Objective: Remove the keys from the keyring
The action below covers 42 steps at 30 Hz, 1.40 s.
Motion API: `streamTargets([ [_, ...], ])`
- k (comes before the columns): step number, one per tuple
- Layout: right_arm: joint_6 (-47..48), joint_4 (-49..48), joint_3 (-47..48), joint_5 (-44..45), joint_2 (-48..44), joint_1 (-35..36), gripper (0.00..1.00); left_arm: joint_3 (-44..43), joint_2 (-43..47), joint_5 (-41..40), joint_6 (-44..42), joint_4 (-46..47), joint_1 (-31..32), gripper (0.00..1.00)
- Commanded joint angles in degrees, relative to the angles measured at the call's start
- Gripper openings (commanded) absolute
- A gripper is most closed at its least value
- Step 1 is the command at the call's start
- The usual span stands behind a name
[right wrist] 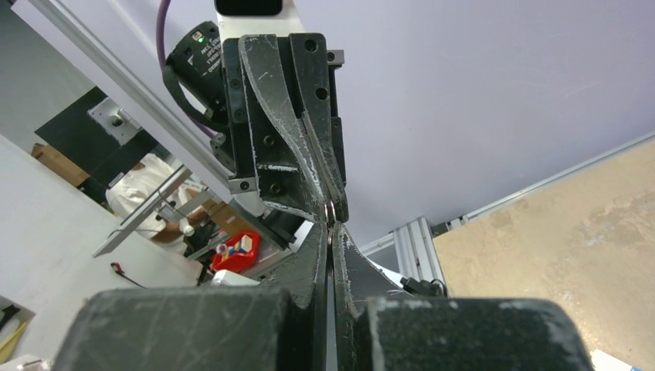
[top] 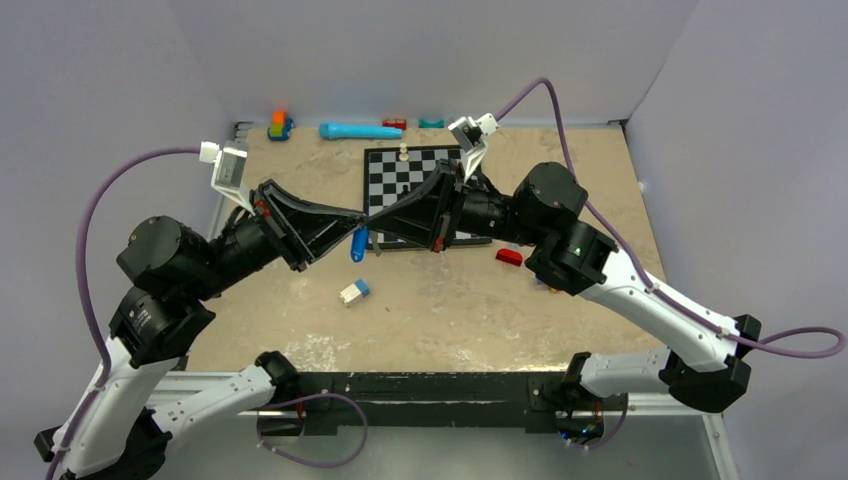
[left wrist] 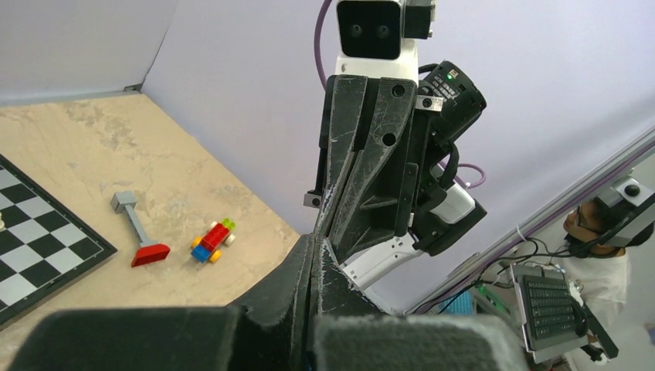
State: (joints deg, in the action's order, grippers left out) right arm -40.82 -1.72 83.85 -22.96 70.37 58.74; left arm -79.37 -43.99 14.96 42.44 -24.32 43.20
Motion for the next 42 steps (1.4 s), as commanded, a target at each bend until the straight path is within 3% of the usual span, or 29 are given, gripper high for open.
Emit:
streamTargets([
  [1,-0.89,-2.1,-0.19,0.72,0.99,0.26,0.0,1.83,0.07,-1.27,3.27,9.02,0.21,0.0],
  [27,-2.33,-6.52,-1.12,1.91,1.44,0.24,0.0,9.19,2.81,-5.91,8.01,19.27,0.19,0.0],
  [37,-2.18,-5.97,-0.86,2.0,1.46,0.29,0.0,7.81,3.01,-4.25,5.04,16.28,0.16,0.0],
  [42,-1.73,-4.87,-1.23,1.69,0.77,0.25,0.0,4.83,2.86,-3.93,1.78,10.58,0.16,0.26],
])
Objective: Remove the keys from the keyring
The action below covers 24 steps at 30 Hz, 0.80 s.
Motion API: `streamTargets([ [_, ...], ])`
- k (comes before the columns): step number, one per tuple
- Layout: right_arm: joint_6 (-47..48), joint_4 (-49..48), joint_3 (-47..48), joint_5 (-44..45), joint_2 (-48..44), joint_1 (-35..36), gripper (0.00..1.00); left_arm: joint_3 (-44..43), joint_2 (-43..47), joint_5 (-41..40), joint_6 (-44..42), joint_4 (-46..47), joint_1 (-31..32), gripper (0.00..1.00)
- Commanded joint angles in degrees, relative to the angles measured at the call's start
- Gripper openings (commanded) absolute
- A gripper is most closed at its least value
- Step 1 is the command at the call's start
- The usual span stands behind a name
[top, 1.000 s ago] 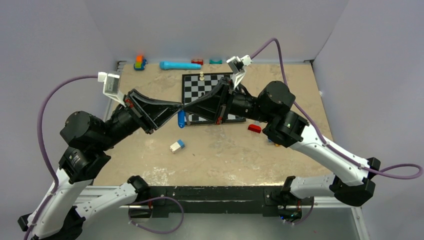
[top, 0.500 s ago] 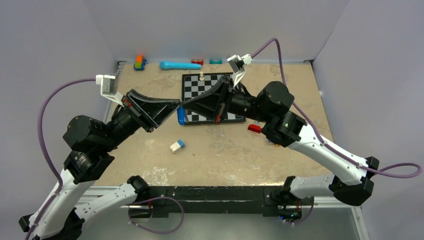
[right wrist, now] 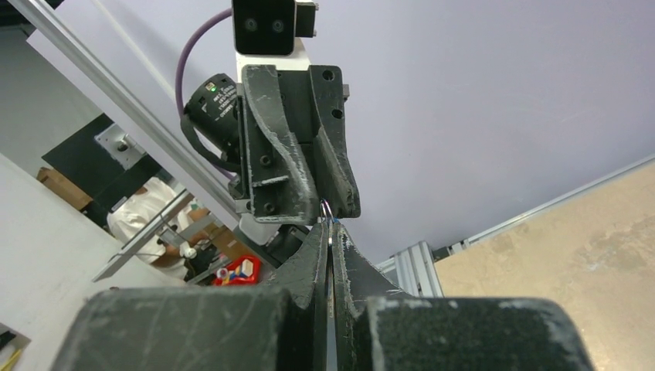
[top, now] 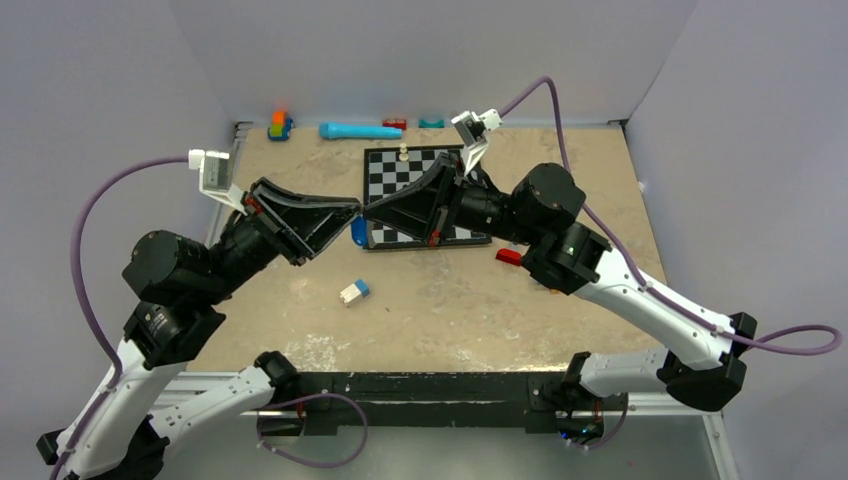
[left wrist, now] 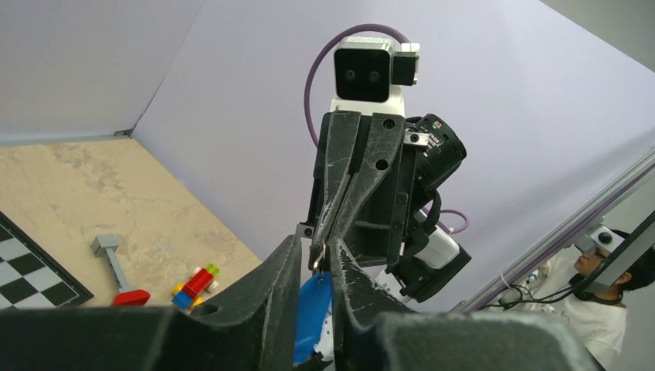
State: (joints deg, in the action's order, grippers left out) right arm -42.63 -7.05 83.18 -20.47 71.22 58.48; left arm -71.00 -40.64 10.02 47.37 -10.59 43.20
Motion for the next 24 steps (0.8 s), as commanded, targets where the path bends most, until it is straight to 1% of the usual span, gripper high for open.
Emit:
streamTargets([
  [1,0.2,0.6,-0.65,-0.72,-0.32,0.58,0.0,-4.18,-0.49,0.99,-3.85,-4.4,0.18,0.33],
  [4,0.39,1.24,-0.95,-0.63,-0.76,0.55,0.0,-6.43,-0.74,1.23,-6.12,-7.9,0.13,0.52],
  [5,0.48,1.51,-0.94,-0.62,-0.86,0.55,0.0,-7.34,-0.94,1.4,-6.89,-9.54,0.15,0.6],
  [7,0.62,2.17,-1.06,-0.54,-1.11,0.54,0.0,-9.5,-1.46,1.14,-8.67,-13.15,0.2,0.74],
  [9,0.73,2.69,-1.17,-0.62,-1.46,0.55,0.0,-11.47,-1.98,1.44,-10.53,-16.42,0.13,0.83],
  [10,0.86,3.05,-1.12,-0.62,-1.58,0.5,0.0,-12.94,-2.29,1.64,-11.61,-18.11,0.13,0.85],
  [12,1.37,4.48,-0.74,-0.67,-1.85,0.48,0.0,-15.65,-3.23,2.2,-14.36,-22.06,0.14,0.86],
  [14,2.23,6.65,0.43,-0.94,-1.79,0.51,0.0,-18.82,-4.54,2.91,-17.6,-26.59,0.16,0.85],
  [18,6.03,17.2,5.56,-0.52,-1.08,0.5,0.0,-24.15,-7.25,5.76,-23.46,-33.42,0.14,0.8],
  [21,9.2,25.02,9.71,-0.47,-0.05,0.48,0.0,-25.46,-8.57,7.93,-25.52,-35.16,0.13,0.74],
  [24,11.72,31.23,13.06,-1.13,1.06,0.49,0.0,-26.19,-9.9,10.47,-27.84,-36.24,0.15,0.71],
])
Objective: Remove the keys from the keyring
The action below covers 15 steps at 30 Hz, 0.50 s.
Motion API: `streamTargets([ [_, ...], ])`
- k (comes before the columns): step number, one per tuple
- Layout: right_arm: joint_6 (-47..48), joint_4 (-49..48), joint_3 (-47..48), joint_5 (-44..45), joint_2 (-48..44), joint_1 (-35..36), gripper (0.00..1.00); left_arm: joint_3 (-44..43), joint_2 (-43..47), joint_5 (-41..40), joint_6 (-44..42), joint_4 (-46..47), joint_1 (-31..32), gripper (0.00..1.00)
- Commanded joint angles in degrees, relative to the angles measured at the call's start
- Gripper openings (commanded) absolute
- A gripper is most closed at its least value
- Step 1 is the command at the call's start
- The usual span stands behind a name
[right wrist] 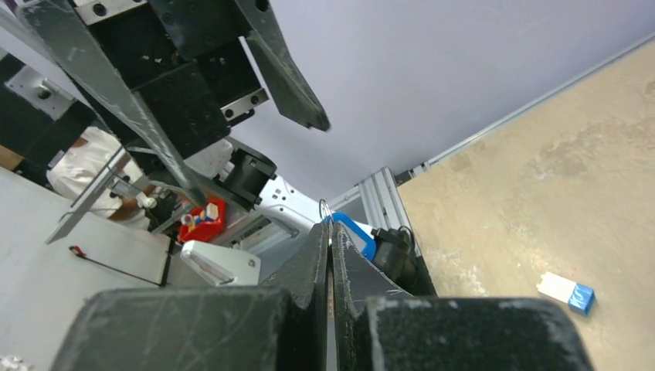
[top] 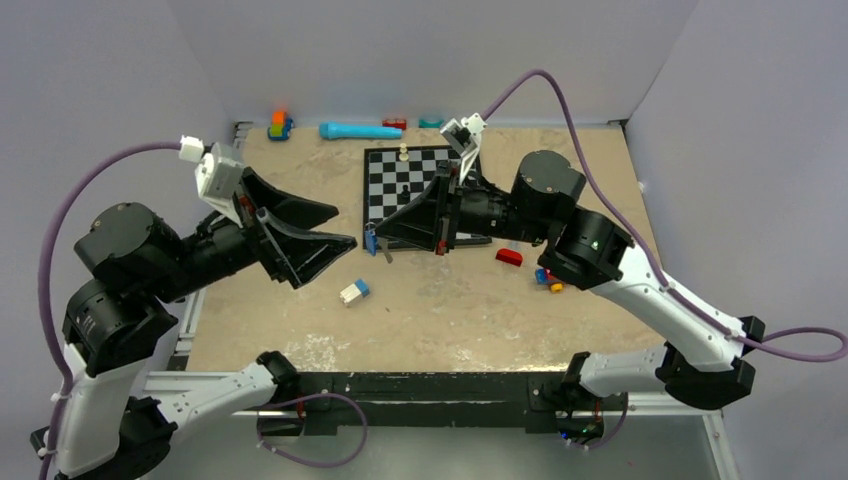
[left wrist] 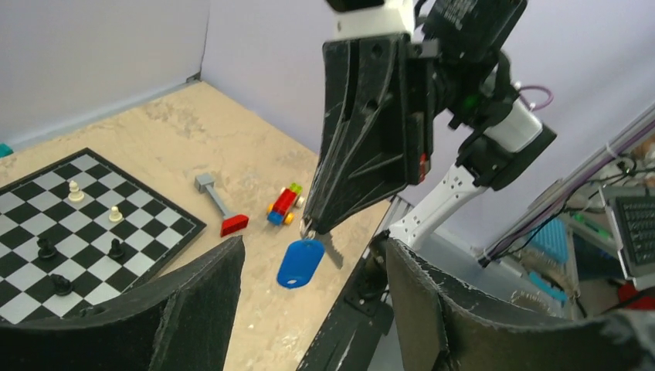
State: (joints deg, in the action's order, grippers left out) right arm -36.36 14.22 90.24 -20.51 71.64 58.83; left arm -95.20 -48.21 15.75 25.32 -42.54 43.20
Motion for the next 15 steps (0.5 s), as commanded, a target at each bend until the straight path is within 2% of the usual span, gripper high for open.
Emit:
streamTargets([
  [1,6.22,11.82,7.11,-1.25,0.95,0.12,0.0,-2.6,-2.99,5.95,-6.8,-5.18,0.13,0.71],
  [4,8.21,15.75,9.26,-1.65,1.42,0.14,0.0,-4.87,-5.42,7.08,-9.76,-8.67,0.14,0.71],
  [8,10.01,18.72,10.77,-1.76,2.04,0.13,0.0,-5.62,-6.34,9.49,-10.41,-8.14,0.21,0.68],
  [15,10.04,18.84,10.75,-2.87,2.96,0.09,0.0,-6.61,-8.33,10.9,-10.53,-8.42,0.18,0.51],
])
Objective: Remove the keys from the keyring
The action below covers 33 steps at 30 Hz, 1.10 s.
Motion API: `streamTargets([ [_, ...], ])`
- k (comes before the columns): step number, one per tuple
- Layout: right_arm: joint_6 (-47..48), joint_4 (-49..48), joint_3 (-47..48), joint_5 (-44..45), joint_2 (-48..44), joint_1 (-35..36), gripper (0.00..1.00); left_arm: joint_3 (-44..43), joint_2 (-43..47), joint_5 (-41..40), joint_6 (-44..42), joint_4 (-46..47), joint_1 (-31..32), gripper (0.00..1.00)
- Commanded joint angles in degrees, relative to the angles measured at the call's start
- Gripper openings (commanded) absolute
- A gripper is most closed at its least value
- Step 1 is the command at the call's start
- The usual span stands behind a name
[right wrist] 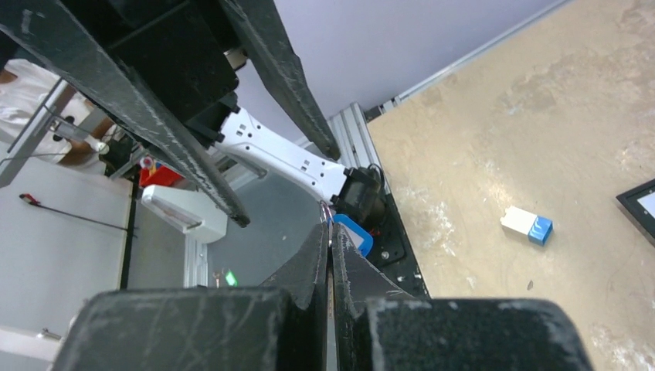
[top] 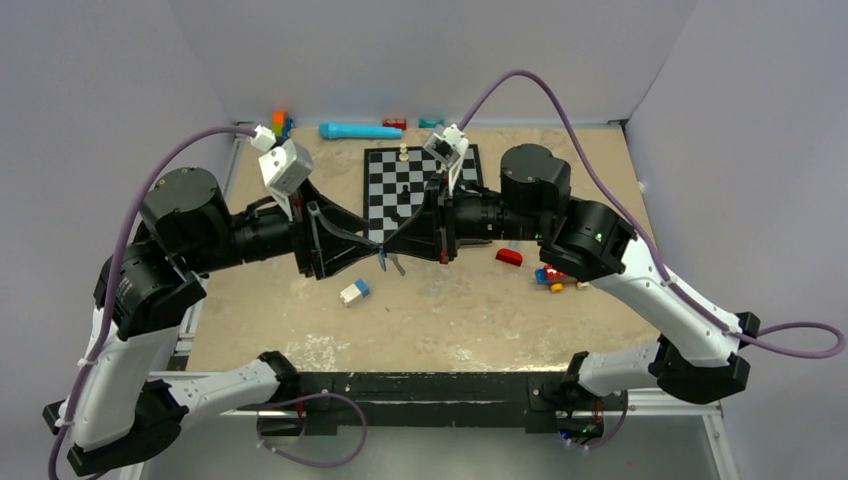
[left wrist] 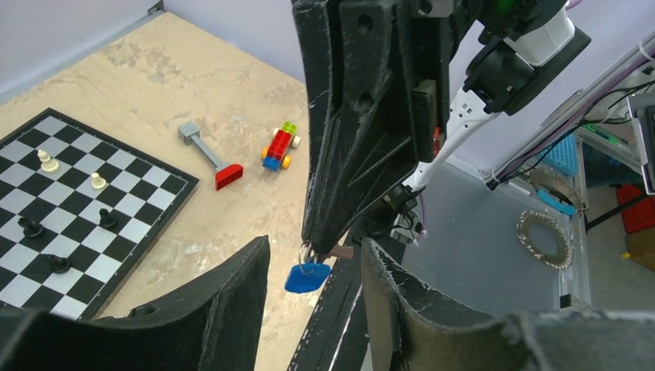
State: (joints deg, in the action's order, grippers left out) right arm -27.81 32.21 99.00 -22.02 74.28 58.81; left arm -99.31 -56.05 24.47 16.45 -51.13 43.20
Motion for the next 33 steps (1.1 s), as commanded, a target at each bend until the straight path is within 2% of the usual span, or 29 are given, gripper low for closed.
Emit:
streamTargets([
  [1,1.51,0.58,1.91,-1.36,0.26,0.16,0.0,-2.62,-0.54,2.13,-1.8,0.02,0.15,0.49],
  [7,1.45,0.73,2.53,-1.53,0.76,0.12,0.0,-2.54,-0.97,1.36,-2.68,-1.12,0.16,0.39],
  [20,1.37,0.49,2.69,-1.29,0.8,0.12,0.0,-1.14,-2.27,0.36,-3.52,-2.03,0.13,0.42],
  [24,1.36,-0.22,2.17,-1.34,0.51,0.16,0.0,-0.26,-2.05,0.48,-3.2,-1.59,0.15,0.37],
  [29,1.28,-0.63,2.07,-1.37,0.47,0.14,0.0,0.07,-2.22,0.7,-2.92,-1.78,0.14,0.23],
  [33,1.42,-1.24,1.82,-1.42,0.08,0.11,0.0,0.73,-1.92,0.85,-2.71,-1.47,0.2,0.18],
])
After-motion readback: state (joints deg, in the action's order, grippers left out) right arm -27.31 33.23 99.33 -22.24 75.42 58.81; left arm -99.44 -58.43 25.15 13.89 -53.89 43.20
